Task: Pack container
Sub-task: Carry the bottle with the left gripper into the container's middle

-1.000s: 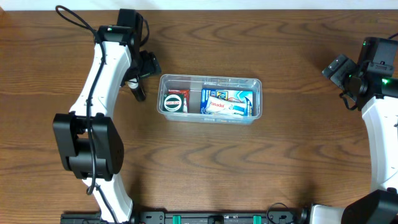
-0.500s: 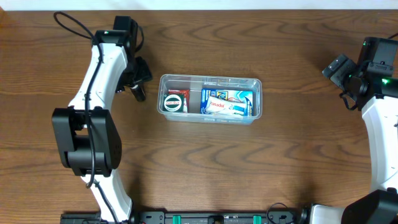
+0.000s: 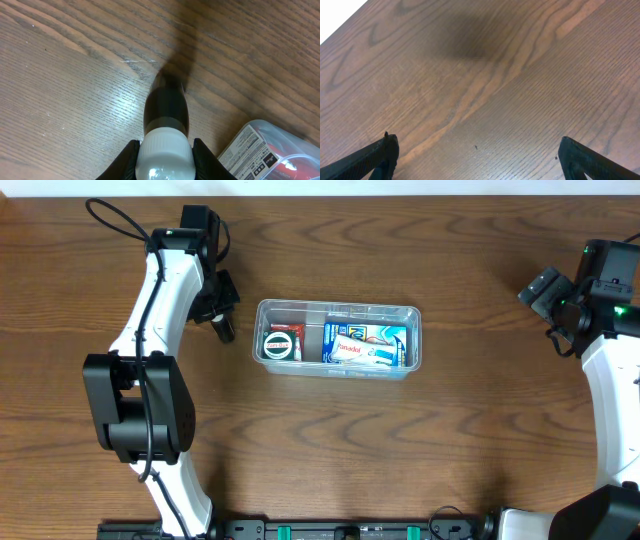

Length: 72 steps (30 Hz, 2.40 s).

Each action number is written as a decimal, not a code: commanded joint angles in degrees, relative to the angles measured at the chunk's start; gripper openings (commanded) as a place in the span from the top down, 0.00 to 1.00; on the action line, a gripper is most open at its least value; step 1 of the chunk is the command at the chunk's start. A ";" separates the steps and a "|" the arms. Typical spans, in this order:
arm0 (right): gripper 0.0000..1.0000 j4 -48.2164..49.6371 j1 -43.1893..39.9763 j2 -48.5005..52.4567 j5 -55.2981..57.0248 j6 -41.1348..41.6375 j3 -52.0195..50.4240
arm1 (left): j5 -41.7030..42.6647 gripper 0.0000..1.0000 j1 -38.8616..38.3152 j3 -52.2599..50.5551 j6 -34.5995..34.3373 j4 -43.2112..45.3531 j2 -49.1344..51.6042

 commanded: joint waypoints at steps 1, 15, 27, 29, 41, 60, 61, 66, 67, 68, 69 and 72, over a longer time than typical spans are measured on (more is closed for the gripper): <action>0.01 -0.04 -0.22 -1.07 0.22 0.44 0.55 | -0.39 0.85 0.09 -0.28 -0.07 -0.59 0.81; 0.01 -0.04 -0.22 -1.07 0.22 0.44 0.55 | 7.13 0.86 0.09 4.37 4.26 -7.52 -8.35; 0.01 -0.04 -0.22 -1.07 0.22 0.44 0.55 | 22.08 0.86 -5.95 4.37 14.16 -8.17 -21.81; 0.01 -0.04 -0.22 -1.07 0.22 0.44 0.55 | 22.10 0.86 -8.17 4.35 14.53 -8.20 -22.36; 0.01 -0.04 -0.22 -1.05 0.24 0.44 0.55 | 16.46 0.86 -18.03 2.34 14.45 -8.15 -18.58; 0.01 -0.04 -0.22 -1.05 0.24 0.44 0.55 | 13.22 0.86 -20.33 2.34 13.09 -2.47 -3.32; 0.01 -0.04 -0.22 -1.05 0.22 0.42 0.55 | 12.39 0.86 -20.33 2.34 12.24 -2.27 -3.06; 0.01 -0.02 -0.22 -1.05 0.22 0.44 0.55 | 9.57 0.86 -20.33 2.34 10.93 -0.74 -2.10; 0.01 -0.04 -0.22 -1.05 0.24 0.44 0.55 | 9.57 0.87 -20.33 2.34 10.93 -0.39 -1.92; 0.01 -0.04 -0.22 -1.05 0.22 0.44 0.55 | 9.57 0.87 -20.33 2.34 10.93 -0.09 -1.86; 0.01 -0.04 -0.22 -1.05 0.22 0.42 0.55 | 9.57 0.87 -20.33 2.34 10.93 0.17 -1.73; 0.01 -0.04 -0.22 -1.05 0.22 0.44 0.55 | 9.55 0.87 -20.35 2.34 10.32 0.96 -1.16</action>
